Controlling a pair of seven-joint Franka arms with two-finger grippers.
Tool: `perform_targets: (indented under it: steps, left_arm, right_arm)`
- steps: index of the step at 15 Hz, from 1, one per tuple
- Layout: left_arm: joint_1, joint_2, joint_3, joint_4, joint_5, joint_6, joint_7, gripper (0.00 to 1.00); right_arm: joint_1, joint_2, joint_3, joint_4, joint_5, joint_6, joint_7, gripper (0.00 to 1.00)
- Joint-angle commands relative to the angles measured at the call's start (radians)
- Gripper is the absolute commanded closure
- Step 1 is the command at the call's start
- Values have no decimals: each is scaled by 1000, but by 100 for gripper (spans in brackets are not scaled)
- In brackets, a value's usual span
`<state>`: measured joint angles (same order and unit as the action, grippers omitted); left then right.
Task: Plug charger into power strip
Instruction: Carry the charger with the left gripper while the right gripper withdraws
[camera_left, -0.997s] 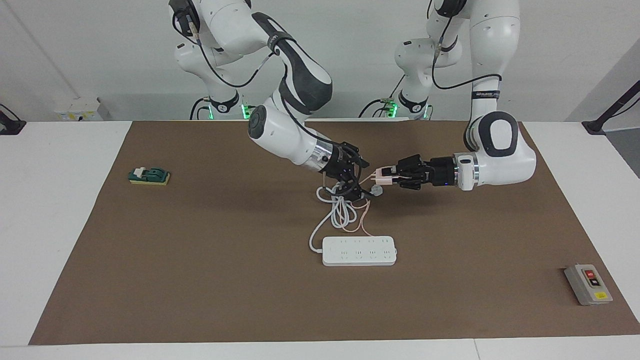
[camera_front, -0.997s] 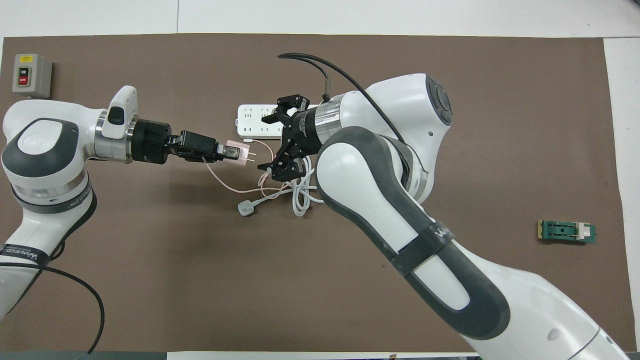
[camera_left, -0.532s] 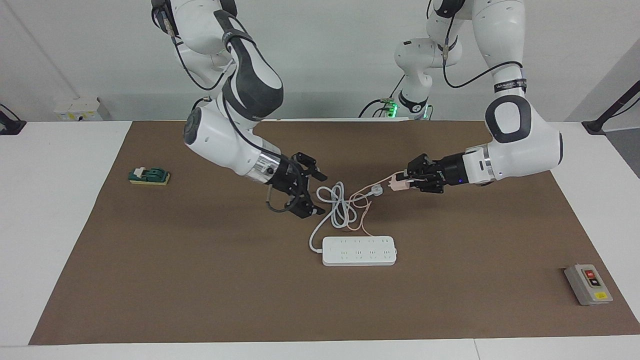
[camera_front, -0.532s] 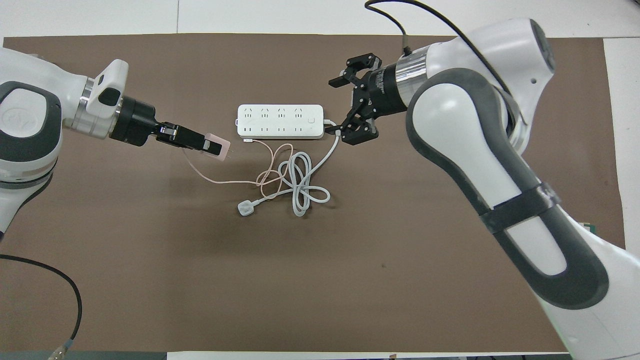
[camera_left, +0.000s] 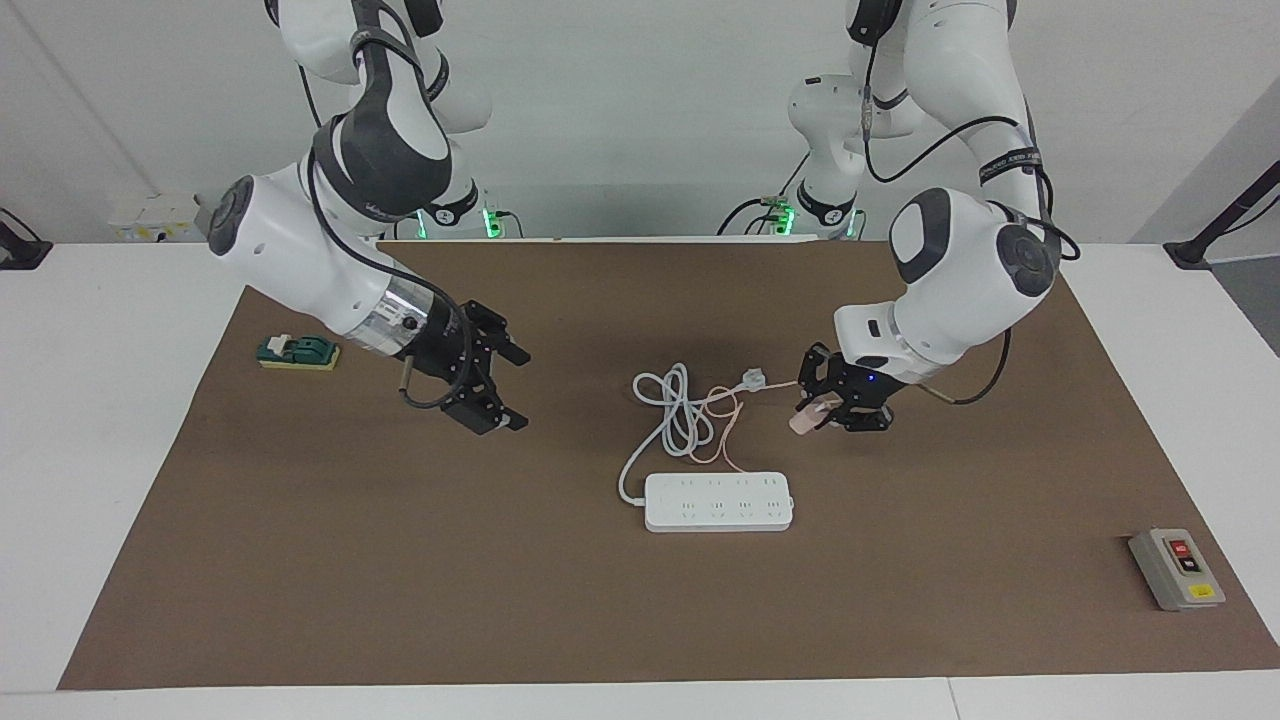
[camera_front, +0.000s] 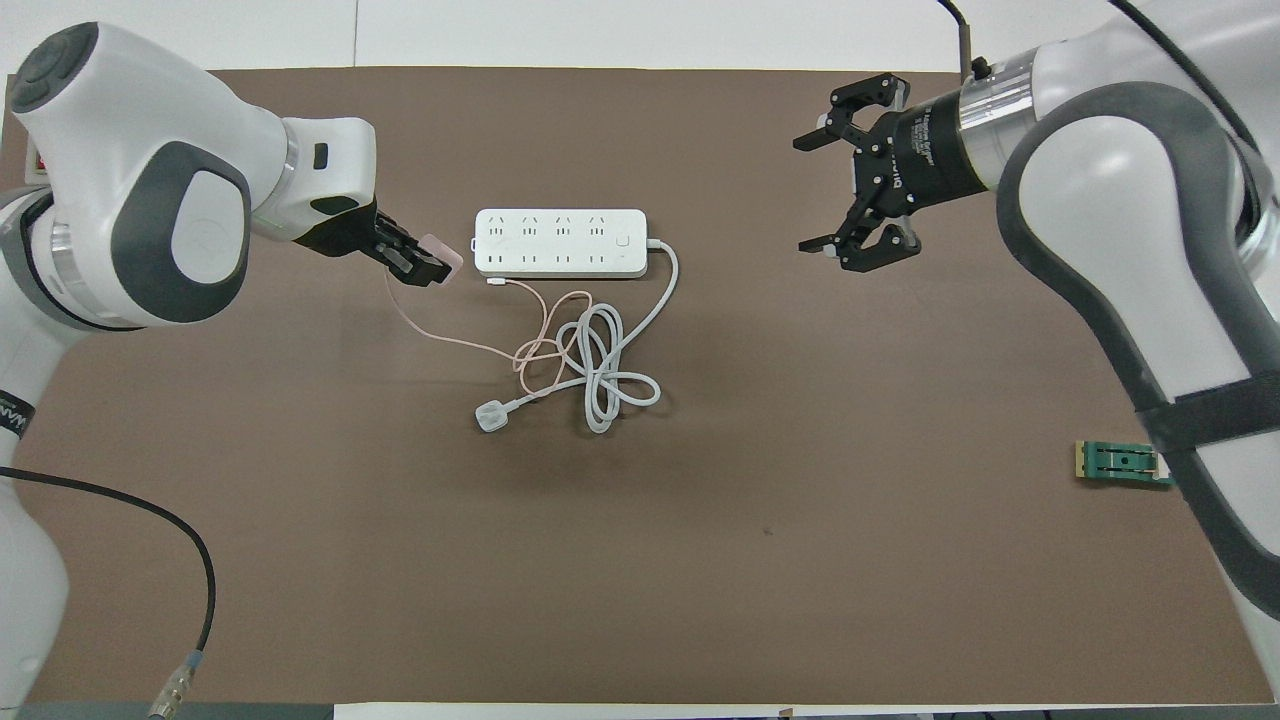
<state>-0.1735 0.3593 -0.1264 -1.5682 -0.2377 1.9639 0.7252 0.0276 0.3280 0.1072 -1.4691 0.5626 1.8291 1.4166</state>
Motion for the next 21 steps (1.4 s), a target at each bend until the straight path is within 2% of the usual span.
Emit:
perform_targets:
  steps: [1, 6, 8, 12, 15, 17, 21]
  left_arm:
    - [-38, 24, 11, 16, 118, 101, 138, 88]
    - [-75, 49, 11, -6, 231, 220, 347, 88]
    - [-84, 59, 10, -27, 236, 256, 364, 90]
    - [-98, 99, 10, -21, 236, 267, 369, 91]
    - [-100, 105, 11, -35, 241, 266, 369, 96]
    - [-98, 109, 8, -42, 293, 270, 370, 99]
    - [-101, 109, 8, -75, 294, 326, 370, 99]
  right_arm:
    - [-63, -41, 12, -17, -72, -83, -167, 0]
    - [-129, -78, 11, -16, -202, -186, -546, 0]
    - [-144, -105, 12, -16, -275, -220, -699, 0]
    - [-138, -187, -6, -42, -409, -255, -1040, 0]
    - [-115, -279, -9, -103, -519, -255, -1266, 0]
    - [-107, -322, -9, -134, -570, -255, -1359, 0]
    - [-107, -400, -21, -209, -590, -252, -1450, 0]
